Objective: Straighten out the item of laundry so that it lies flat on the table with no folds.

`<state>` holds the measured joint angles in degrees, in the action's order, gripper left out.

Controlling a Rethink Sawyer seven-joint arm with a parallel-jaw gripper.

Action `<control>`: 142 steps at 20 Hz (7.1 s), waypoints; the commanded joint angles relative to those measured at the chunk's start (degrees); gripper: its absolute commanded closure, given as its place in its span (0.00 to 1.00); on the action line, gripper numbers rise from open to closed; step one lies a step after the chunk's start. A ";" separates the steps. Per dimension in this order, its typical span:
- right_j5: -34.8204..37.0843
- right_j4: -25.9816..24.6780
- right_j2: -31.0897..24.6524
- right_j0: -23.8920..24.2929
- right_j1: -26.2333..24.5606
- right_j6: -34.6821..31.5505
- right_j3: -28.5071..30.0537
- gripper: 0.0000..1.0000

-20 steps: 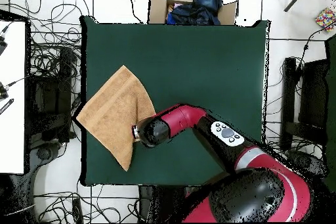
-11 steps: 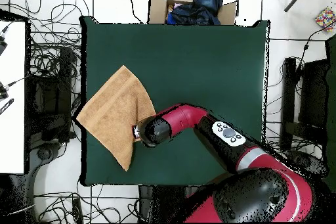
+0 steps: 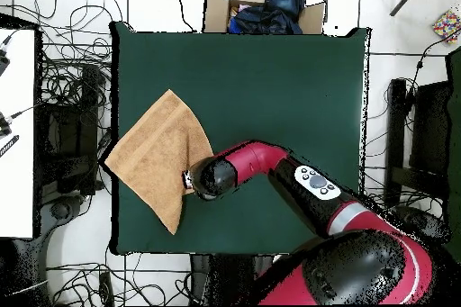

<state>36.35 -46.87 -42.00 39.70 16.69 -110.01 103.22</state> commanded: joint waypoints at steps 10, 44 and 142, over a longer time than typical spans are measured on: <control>2.28 -13.36 6.08 2.92 -2.53 19.59 -18.55 1.00; 8.12 -12.21 6.77 0.64 4.55 16.04 -15.39 1.00; 4.29 11.32 4.67 -9.76 32.98 10.28 10.31 1.00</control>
<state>43.91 -36.97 -38.82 31.29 49.05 -95.14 109.76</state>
